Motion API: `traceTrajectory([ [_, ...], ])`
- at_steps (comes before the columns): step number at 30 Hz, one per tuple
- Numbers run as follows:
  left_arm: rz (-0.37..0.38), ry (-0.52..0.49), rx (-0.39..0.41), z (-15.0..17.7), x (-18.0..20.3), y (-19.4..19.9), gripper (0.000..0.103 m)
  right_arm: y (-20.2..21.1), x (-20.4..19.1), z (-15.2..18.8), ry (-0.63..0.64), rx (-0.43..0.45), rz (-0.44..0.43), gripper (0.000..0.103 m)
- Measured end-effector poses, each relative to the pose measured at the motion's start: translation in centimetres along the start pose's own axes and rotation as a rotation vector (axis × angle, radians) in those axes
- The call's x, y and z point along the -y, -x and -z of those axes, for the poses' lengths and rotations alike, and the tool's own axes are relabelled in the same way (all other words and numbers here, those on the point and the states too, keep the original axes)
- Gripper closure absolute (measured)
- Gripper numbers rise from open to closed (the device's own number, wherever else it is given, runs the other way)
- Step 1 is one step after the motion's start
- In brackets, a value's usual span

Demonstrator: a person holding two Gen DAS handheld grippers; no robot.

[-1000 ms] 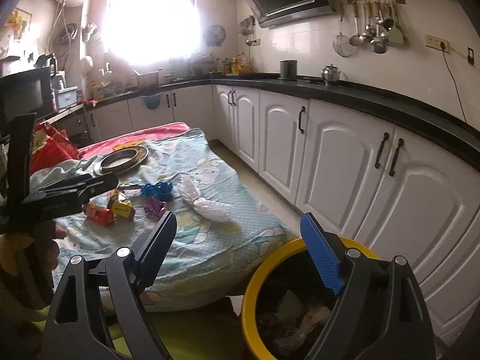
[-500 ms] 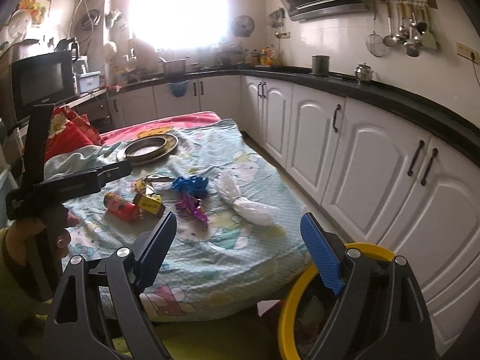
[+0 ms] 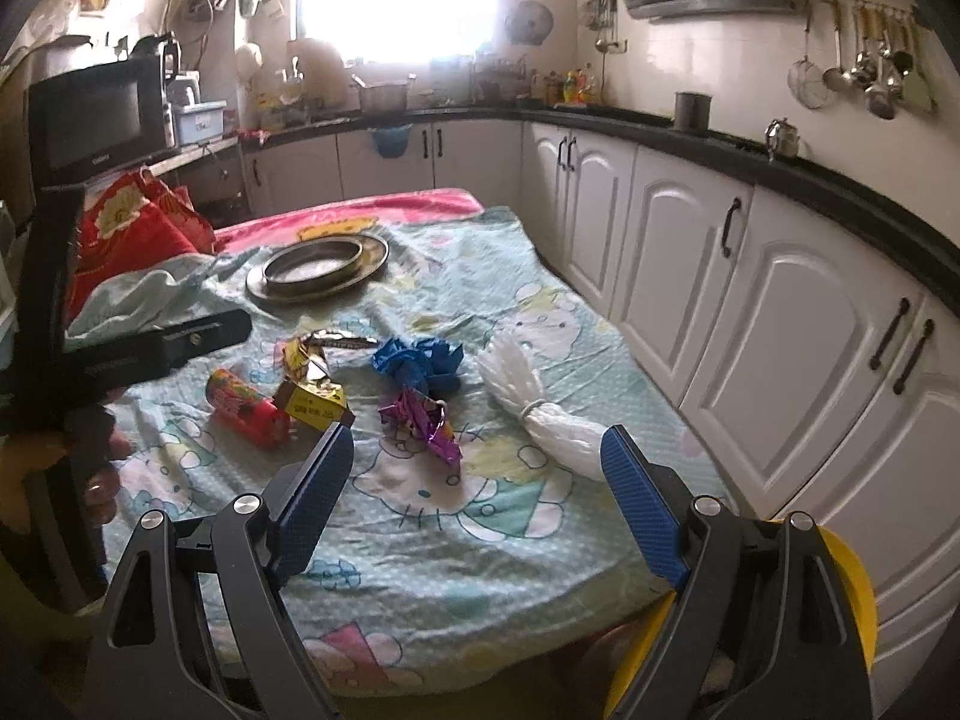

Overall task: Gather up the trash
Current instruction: 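Move both open grippers back toward the remaining wrappers on the bed, then grasp the purple foil wrapper with the right gripper while the left gripper grasps the yellow-brown wrapper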

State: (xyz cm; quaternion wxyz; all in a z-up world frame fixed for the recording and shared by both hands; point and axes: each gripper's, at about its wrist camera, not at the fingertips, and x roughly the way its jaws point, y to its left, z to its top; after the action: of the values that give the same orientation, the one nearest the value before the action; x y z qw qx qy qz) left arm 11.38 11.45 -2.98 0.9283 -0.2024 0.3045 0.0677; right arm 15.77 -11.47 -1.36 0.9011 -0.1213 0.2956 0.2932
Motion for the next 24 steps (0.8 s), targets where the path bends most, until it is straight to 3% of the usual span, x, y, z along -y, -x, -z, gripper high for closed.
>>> traceTrajectory([
  [4, 0.014, 0.016, -0.036, -0.2, -0.2, -1.0, 0.014, -2.8, -0.1, 0.0, 0.007, -0.043, -0.017, 0.022],
  [10, 0.051, 0.051, -0.130, -0.4, -0.4, -3.6, 0.023, -5.9, -0.8, 0.5, 0.043, -0.093, -0.040, 0.032],
  [18, 0.064, 0.072, -0.221, -0.5, 0.0, -6.5, 0.025, -9.3, -1.0, 0.6, 0.039, -0.141, -0.067, 0.042],
  [24, 0.038, 0.059, -0.244, -0.5, 0.3, -7.3, 0.025, -11.1, -0.8, 0.7, 0.001, -0.183, -0.099, 0.058],
])
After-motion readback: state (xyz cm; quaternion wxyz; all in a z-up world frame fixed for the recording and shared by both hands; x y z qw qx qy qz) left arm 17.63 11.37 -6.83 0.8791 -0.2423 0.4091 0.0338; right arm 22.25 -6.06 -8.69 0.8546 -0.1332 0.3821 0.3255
